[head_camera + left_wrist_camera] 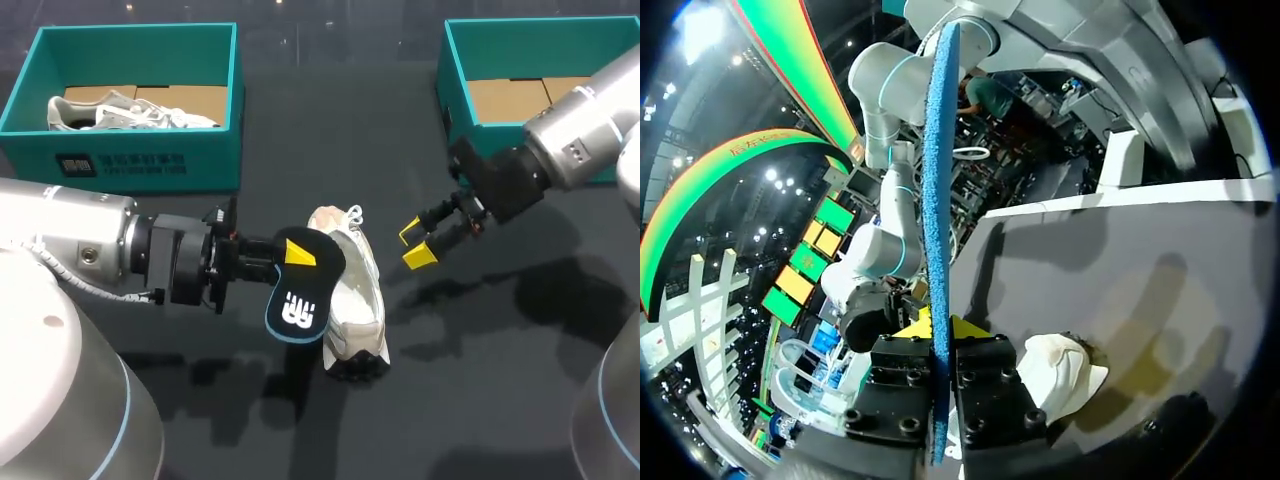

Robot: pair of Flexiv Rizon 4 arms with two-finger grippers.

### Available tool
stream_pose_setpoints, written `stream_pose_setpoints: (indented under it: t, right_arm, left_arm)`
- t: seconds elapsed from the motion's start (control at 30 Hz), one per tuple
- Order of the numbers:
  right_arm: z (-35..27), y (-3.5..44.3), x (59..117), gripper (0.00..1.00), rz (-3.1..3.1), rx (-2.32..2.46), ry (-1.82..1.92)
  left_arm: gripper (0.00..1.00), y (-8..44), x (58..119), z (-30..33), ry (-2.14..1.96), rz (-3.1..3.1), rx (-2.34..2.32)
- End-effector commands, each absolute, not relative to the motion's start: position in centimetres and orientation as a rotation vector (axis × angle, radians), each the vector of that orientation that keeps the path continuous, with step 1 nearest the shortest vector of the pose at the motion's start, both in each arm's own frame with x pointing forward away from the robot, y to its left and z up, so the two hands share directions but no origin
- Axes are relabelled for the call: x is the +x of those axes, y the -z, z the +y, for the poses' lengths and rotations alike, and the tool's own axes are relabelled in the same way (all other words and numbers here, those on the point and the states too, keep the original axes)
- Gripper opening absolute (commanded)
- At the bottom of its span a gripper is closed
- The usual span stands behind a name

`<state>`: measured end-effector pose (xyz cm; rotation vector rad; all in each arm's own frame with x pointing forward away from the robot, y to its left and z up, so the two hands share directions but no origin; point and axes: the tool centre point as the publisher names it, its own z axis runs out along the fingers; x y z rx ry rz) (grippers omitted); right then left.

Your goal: Take the shoe out of the shoebox, open the shoe tongue, remove and reinsert the insole, then place the shoe into the shoebox

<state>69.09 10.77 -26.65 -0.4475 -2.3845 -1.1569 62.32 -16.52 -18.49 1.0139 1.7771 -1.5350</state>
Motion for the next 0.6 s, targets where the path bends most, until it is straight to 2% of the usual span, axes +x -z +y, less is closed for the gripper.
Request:
stream_pose_setpoints:
  t: [0.03,0.17,0.33,0.6]
  right_arm:
    - [9.6,25.7,68.2,1.00,-2.633,-0.372,1.067]
    - [9.0,25.1,67.1,1.00,-2.838,-0.282,0.895]
    - [8.1,25.6,65.9,1.00,-2.980,-0.231,0.850]
    - [7.8,29.0,65.0,1.00,-3.100,-0.197,0.833]
  left_arm:
    - [0.00,18.5,60.6,-17.2,1.562,1.739,0.942]
    - [0.00,18.3,58.5,-17.6,1.618,1.733,0.878]
    - [0.00,18.8,56.6,-17.8,1.686,1.784,0.786]
    - [0.00,19.9,54.6,-17.9,1.745,1.854,0.653]
